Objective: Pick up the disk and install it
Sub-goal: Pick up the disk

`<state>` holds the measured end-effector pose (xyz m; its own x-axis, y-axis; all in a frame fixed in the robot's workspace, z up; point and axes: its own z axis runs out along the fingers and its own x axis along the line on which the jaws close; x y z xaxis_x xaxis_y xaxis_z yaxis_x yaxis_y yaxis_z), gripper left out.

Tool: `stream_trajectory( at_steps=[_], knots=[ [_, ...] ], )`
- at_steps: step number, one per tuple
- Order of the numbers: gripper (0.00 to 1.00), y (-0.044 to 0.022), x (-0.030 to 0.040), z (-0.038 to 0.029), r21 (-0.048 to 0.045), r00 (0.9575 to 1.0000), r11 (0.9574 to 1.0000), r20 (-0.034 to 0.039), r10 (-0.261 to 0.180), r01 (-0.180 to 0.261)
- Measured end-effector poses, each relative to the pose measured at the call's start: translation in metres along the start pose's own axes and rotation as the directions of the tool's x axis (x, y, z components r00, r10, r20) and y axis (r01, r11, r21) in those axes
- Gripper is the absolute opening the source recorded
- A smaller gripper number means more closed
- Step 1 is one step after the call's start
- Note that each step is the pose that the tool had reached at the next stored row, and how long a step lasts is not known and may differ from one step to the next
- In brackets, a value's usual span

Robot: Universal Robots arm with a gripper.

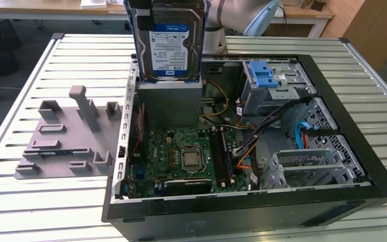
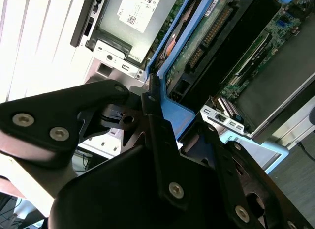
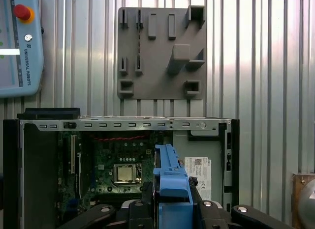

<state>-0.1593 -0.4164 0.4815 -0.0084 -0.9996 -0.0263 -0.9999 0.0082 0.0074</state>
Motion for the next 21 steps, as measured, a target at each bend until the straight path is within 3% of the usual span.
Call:
stream_trajectory(
  at_steps=[21],
  knots=[
    [0.36, -0.0071, 0.0028, 0.0003, -0.0001, 1.0000, 1.0000, 0.0000, 0.000, 0.000]
  ],
)
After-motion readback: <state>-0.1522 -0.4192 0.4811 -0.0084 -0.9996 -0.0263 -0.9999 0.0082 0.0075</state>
